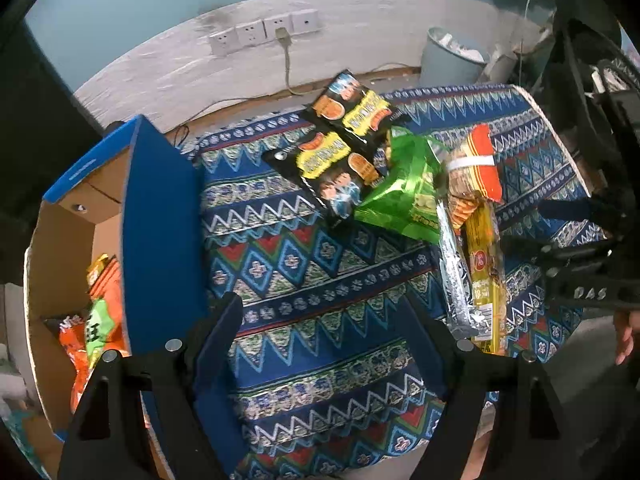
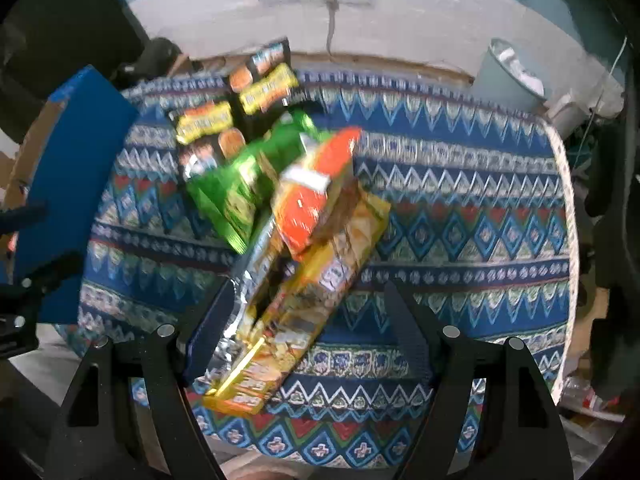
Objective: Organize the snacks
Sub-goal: 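Move both tools back over the snack pile toward the bars, then grasp the silver bar with the left tool while the right tool grasps a gold wafer bar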
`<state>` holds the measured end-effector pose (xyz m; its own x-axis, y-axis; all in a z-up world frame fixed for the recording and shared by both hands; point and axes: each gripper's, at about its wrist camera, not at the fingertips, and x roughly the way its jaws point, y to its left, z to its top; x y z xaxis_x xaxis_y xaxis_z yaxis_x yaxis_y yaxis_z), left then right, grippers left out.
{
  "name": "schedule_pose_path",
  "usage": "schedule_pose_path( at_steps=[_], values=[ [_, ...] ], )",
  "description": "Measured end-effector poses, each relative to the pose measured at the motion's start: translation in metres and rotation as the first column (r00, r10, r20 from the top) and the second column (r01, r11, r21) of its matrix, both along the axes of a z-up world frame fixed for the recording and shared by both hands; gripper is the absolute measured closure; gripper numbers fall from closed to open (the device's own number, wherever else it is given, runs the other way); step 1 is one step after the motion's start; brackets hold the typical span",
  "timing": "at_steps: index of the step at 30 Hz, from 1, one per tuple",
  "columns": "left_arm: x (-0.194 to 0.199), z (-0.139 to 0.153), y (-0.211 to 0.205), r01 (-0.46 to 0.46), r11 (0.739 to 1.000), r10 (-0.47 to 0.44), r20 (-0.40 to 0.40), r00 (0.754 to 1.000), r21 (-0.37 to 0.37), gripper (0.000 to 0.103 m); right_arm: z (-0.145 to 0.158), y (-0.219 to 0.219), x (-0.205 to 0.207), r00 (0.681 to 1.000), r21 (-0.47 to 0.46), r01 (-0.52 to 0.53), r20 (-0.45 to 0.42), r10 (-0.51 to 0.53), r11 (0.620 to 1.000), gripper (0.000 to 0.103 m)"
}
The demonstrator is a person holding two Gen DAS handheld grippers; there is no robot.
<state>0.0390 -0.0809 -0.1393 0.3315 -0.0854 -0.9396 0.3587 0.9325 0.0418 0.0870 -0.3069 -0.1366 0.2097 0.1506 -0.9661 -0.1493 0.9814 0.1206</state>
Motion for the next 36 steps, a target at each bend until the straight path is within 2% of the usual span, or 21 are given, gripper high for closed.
schedule_pose_path(
  at_steps=[18,23,26,29,32,34,36],
  values=[
    [0.012,-0.044,-0.031,0.029,0.998,-0.024,-0.095,0.995,0.051,0.022,-0.06,0.006,0.0,0.992,-0.016,-0.023,-0.125,0.021,1.0,0.027],
    [0.019,-0.05,-0.041,0.035,0.998,-0.03,-0.117,0.993,0.045,0.022,-0.069,-0.01,-0.001,0.99,-0.117,-0.036,-0.138,0.019,0.992,0.027],
    [0.024,-0.054,-0.049,0.028,0.999,-0.025,-0.154,0.988,0.016,0.022,-0.08,-0.028,-0.001,0.987,-0.176,-0.025,-0.161,-0.004,0.984,0.027],
    [0.027,-0.058,-0.058,0.024,1.0,-0.026,-0.185,0.982,-0.015,0.022,-0.085,-0.05,-0.001,0.984,-0.136,0.028,-0.168,-0.051,0.99,0.027],
    [0.029,-0.064,-0.07,0.026,0.999,-0.034,-0.21,0.977,-0.041,0.022,-0.084,-0.071,0.001,0.984,-0.11,0.055,-0.16,-0.072,0.992,0.041],
    [0.03,-0.069,-0.078,0.03,0.998,-0.041,-0.227,0.973,-0.054,0.022,-0.082,-0.082,0.002,0.986,-0.123,0.057,-0.15,-0.075,0.991,0.059],
    [0.031,-0.076,-0.087,0.031,0.997,-0.047,-0.251,0.967,-0.066,0.022,-0.081,-0.093,0.002,0.987,-0.142,0.057,-0.142,-0.077,0.988,0.063]
  ],
)
